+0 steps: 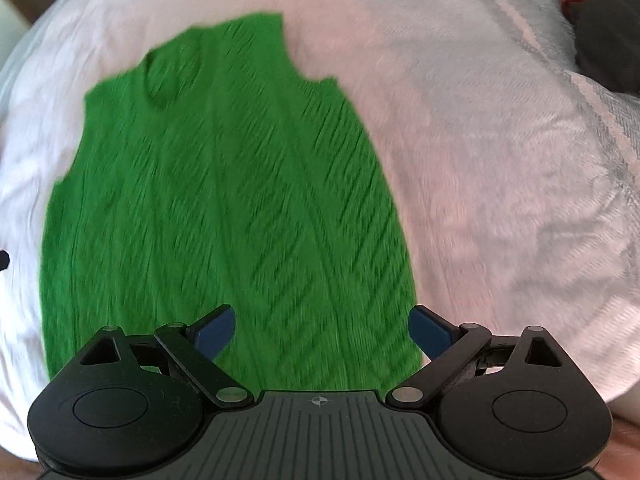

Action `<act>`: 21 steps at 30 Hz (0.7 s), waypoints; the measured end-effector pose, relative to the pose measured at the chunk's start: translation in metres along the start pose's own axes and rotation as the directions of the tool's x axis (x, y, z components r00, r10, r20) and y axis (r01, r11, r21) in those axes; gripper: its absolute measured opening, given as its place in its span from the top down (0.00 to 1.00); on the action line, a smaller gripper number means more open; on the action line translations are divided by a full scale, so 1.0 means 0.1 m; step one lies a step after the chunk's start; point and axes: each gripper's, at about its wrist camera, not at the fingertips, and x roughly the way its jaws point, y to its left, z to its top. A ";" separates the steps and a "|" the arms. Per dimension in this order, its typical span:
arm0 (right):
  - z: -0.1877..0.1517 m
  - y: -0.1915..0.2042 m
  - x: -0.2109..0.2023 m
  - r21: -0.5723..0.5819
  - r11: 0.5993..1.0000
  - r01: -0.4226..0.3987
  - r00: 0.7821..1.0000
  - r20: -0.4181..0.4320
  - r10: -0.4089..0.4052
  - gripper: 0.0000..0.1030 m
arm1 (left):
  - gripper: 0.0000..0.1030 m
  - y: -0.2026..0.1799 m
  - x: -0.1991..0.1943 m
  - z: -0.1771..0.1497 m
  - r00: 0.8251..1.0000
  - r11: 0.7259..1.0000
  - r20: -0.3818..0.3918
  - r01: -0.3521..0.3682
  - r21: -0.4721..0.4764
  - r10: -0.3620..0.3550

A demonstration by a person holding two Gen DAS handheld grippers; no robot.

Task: Fold clothes
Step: 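Move the left gripper to the vest hem and grasp it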

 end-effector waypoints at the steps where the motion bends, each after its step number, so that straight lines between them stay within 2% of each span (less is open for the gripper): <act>1: 0.03 -0.03 0.04 0.019 1.000 -0.001 1.000 0.014 0.000 0.07 | 0.74 0.04 0.11 0.08 1.000 1.000 0.011 0.007 0.026 -0.007; 6: 0.16 -0.17 0.24 0.079 0.997 0.023 0.998 0.055 -0.027 0.07 | 0.74 0.23 0.67 0.39 0.997 0.993 0.051 0.058 0.107 -0.064; 8: 0.20 -0.21 0.30 0.093 0.995 0.037 0.997 0.063 -0.043 0.07 | 0.75 0.29 0.88 0.49 0.995 0.988 0.032 0.089 0.124 -0.093; 13: 0.24 -0.31 0.47 0.108 0.992 0.060 0.996 0.058 -0.066 0.07 | 0.80 0.37 1.33 0.62 0.991 0.979 -0.081 0.122 0.162 -0.110; 21: 0.31 -0.36 0.66 0.125 0.990 0.069 0.997 0.023 -0.072 0.07 | 0.81 0.49 1.39 0.56 0.971 0.969 -0.172 0.194 0.153 -0.168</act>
